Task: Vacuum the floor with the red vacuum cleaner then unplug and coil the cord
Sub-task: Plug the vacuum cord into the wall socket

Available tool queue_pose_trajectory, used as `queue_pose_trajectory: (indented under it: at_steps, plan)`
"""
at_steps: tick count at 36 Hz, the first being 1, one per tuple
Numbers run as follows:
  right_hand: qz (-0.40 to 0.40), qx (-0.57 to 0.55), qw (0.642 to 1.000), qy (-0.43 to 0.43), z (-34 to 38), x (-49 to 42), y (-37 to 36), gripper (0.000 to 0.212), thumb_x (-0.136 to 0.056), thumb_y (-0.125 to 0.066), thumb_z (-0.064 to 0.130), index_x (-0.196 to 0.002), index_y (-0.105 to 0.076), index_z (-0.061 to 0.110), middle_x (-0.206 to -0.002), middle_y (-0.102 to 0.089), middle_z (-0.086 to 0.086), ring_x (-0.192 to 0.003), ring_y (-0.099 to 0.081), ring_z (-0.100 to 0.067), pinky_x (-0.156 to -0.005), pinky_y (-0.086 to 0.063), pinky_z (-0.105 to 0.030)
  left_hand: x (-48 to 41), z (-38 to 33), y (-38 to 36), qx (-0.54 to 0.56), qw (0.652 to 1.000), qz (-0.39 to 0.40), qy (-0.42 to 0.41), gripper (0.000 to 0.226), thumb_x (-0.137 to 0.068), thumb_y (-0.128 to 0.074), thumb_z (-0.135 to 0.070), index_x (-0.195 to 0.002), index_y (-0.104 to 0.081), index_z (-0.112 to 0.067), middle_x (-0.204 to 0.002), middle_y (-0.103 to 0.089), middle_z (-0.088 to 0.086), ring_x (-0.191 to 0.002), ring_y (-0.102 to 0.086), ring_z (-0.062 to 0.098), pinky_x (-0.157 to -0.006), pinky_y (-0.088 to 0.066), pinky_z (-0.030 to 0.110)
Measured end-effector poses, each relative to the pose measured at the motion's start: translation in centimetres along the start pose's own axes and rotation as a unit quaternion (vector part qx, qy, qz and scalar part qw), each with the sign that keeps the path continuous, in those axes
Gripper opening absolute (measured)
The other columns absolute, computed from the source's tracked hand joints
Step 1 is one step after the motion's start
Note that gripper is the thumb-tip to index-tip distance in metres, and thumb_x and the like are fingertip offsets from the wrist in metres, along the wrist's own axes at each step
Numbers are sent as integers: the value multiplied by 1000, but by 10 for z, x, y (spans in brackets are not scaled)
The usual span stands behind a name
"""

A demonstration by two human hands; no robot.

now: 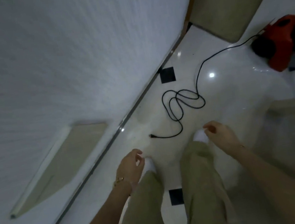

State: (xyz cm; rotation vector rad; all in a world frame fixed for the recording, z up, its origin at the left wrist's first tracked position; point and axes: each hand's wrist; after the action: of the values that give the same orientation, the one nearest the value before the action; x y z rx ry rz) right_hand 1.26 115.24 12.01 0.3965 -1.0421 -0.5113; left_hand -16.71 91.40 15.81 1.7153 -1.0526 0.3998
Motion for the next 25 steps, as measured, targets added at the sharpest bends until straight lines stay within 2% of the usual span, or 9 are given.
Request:
queue_pose_trajectory:
  at_steps: [4, 7, 9, 11, 13, 15, 19, 25]
  plan:
    - [28, 28, 999, 11, -2, -1, -68, 26, -90, -54, 14, -114, -64, 14, -98, -69, -10, -86, -62, -24, -71, -41, -25, 3, 54, -10, 18, 1000, -14, 20, 23, -92, -52, -21, -114, -58, -15, -106, -65, 4, -94, -57, 15, -77, -39, 20]
    - [60, 62, 996, 34, -4, -17, -114, 28, -92, -51, 16, -118, -62, 16, -97, -67, -10, -76, -55, -19, -66, -37, -23, -7, 95, -22, -2, 999, -35, 21, 25, -92, -52, -23, -116, -58, -16, -109, -66, 2, -99, -58, 15, -78, -41, 21]
    - [79, 77, 993, 48, -7, -32, -145, 30, -93, -49, 16, -121, -60, 15, -103, -67, -11, -77, -54, -18, -67, -37, -22, -18, 123, -32, -16, 998, -51, 28, 26, -92, -51, -24, -117, -57, -17, -111, -65, 2, -103, -58, 17, -83, -43, 25]
    - [94, 94, 989, 70, -15, -51, -176, 31, -93, -50, 17, -123, -59, 15, -110, -66, -10, -86, -58, -20, -72, -41, -24, -29, 150, -45, -28, 997, -62, 37, 29, -93, -51, -24, -120, -55, -17, -115, -63, 2, -106, -57, 18, -88, -44, 28]
    - [111, 113, 983, 94, -24, -71, -205, 33, -93, -51, 17, -124, -58, 14, -115, -64, -8, -102, -59, -23, -83, -46, -29, -41, 177, -58, -44, 995, -72, 47, 31, -94, -49, -24, -123, -54, -17, -119, -62, 2, -110, -56, 19, -92, -45, 30]
    - [123, 125, 978, 114, -34, -91, -233, 34, -93, -52, 16, -126, -57, 12, -116, -63, -9, -107, -58, -24, -87, -45, -29, -51, 204, -75, -55, 994, -80, 59, 32, -94, -49, -25, -124, -53, -17, -120, -61, 3, -111, -56, 20, -94, -45, 31]
    - [107, 156, 967, 171, -57, -139, -285, 34, -93, -53, 14, -127, -57, 8, -119, -62, -12, -106, -58, -24, -86, -44, -25, -82, 262, -117, -61, 990, -91, 84, 32, -94, -47, -28, -125, -52, -20, -122, -60, 1, -111, -56, 17, -94, -45, 29]
    - [54, 229, 947, 216, -86, -220, -358, 40, -93, -54, 17, -132, -51, 8, -124, -57, -15, -113, -54, -30, -93, -46, -35, -151, 349, -197, -82, 990, -99, 60, 36, -95, -45, -29, -130, -49, -20, -129, -56, 1, -115, -54, 18, -98, -42, 27]
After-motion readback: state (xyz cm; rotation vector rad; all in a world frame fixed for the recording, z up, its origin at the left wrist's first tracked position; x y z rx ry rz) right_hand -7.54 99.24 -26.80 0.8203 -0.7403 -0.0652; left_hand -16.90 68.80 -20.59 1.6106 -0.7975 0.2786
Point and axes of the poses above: each hand's wrist, its own x-axis away from the middle knuckle, its own y-axis out of the back of the hand, z = x × y
